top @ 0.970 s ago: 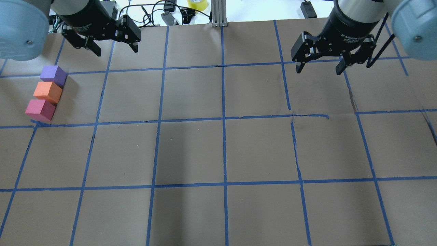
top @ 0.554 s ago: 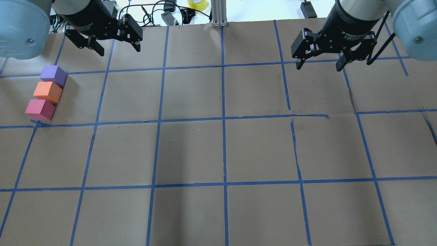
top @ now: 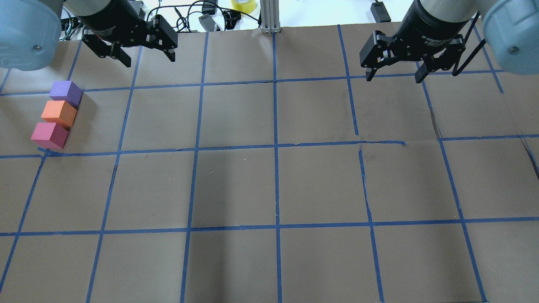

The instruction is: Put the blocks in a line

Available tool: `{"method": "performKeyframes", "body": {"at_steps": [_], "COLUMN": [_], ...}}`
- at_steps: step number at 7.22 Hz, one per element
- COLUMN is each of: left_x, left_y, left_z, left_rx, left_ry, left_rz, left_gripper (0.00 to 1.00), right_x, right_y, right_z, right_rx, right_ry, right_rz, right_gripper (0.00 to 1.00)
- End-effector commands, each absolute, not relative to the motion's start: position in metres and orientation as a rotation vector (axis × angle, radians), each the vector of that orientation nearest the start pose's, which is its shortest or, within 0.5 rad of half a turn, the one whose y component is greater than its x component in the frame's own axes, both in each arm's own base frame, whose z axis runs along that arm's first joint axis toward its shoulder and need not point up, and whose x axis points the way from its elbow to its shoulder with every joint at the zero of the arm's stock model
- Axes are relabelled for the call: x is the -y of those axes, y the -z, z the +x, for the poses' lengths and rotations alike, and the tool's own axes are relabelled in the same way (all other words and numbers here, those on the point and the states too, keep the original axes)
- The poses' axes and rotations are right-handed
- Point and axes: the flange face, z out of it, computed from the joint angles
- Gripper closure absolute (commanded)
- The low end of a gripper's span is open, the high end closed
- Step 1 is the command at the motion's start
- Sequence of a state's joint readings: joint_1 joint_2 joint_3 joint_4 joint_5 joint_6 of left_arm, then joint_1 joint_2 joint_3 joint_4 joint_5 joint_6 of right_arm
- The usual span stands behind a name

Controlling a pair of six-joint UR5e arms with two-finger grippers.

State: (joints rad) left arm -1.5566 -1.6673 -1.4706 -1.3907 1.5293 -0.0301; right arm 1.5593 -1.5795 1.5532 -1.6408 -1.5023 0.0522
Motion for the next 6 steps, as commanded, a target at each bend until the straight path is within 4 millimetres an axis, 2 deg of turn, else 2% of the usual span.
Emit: {"method": "performKeyframes", "body": {"at_steps": [1,3,5,6], "left_x": [0.552,0.552,0.546,0.542], "left_y": [-0.505,-0.505,-0.525,-0.525], "left_z": [-0.126,-0.126,-0.124,-0.128], "left_rx": [-3.132,-3.121,-3.119,-3.125], "left_ry": [0.284,0.283,0.363,0.356], "left_rz": [-0.069,-0.054,-0.058,-0.052], "left_gripper": [0.00,0.00,0.00,0.00], "right_x": [0.501,0.504,0.503,0.501], "right_y": [-0.508,-0.504,-0.500,-0.499], "right_z": [0.134,0.133,0.134,0.133], "right_rx": [-3.064,-3.067,-3.071,-3.073], "right_ry": [0.155,0.158,0.144,0.133], "right_rz": [0.107,0.112,0.087,0.090], "right_gripper": [0.00,0.00,0.00,0.00]}}
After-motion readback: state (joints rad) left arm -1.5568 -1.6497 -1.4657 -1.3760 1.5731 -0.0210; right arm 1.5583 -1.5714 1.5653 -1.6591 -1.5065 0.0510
